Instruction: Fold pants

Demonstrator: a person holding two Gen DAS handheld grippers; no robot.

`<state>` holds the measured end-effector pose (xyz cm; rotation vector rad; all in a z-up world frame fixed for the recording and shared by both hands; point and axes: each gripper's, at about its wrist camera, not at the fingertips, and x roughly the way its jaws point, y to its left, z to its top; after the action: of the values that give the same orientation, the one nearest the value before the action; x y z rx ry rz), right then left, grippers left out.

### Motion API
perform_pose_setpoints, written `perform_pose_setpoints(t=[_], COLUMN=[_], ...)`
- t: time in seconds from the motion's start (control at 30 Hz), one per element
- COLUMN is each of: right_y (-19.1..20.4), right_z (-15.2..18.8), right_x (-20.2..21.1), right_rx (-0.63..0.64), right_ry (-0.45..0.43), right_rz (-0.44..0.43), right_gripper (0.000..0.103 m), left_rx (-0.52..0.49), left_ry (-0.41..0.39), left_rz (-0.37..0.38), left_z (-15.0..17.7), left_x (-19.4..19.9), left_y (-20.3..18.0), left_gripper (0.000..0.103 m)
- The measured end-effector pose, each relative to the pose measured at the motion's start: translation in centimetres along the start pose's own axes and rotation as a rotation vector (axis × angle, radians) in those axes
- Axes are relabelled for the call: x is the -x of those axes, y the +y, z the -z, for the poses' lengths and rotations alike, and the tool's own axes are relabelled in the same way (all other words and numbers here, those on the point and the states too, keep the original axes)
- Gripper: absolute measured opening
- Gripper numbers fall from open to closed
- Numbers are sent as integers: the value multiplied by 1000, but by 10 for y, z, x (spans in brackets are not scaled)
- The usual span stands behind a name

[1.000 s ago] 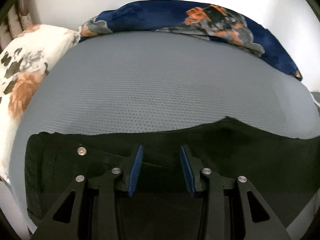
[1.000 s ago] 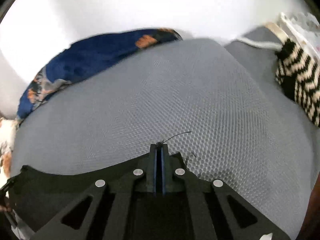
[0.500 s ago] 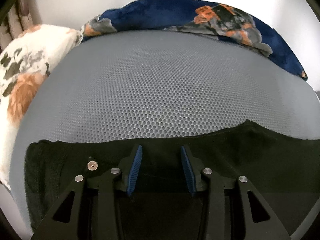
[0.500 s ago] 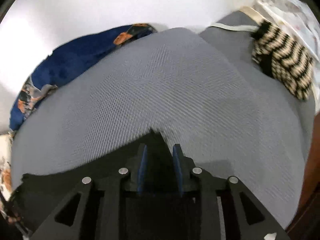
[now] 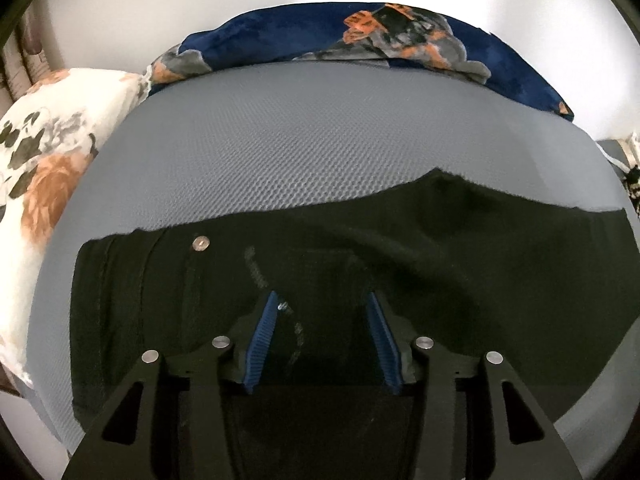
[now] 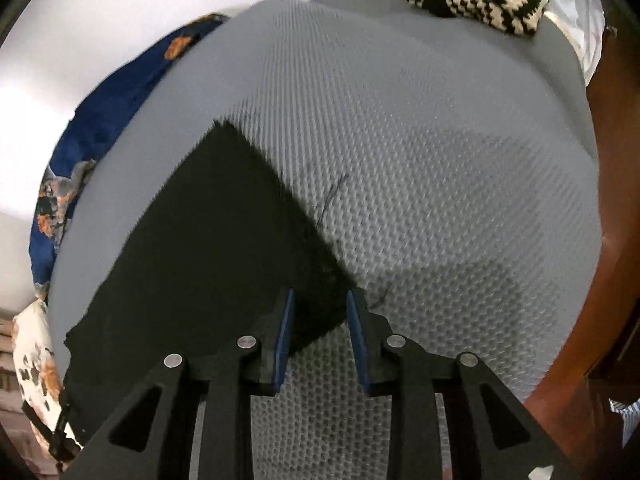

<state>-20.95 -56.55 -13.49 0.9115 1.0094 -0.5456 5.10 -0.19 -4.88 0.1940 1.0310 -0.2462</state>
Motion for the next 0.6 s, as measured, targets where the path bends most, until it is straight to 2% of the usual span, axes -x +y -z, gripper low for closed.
perform_pose_setpoints(t=[0.07,0.27,0.33,0.43,0.47,0.57,0.6], right_y=[4,3,5,22,30,68,90], right_z=[3,10,9,9,10,13,14], right_x=[0,-2,0,10,17,31,31], right_rx=[14,1,4,47,68,161,218], right_ry=[-27,-54,-47,-61,-89,-148,-147], right_rz=[26,59,83,187,192,138,92], right_gripper=[3,2,5,30,32,32,32], left_rx=[11,30,48,45,39,49,60], left_ry=[7,42,49,54,41,-1,-14], left_rz=[-13,-40,-33,-39,-39,-31,-27], left_z=[4,17,17,15,14,12,10], left_x=[-1,-8,-8,-7,-3,7,10], left_y=[4,15,18,16,15,20,24], left_gripper=[49,49,49,49,49,50,52])
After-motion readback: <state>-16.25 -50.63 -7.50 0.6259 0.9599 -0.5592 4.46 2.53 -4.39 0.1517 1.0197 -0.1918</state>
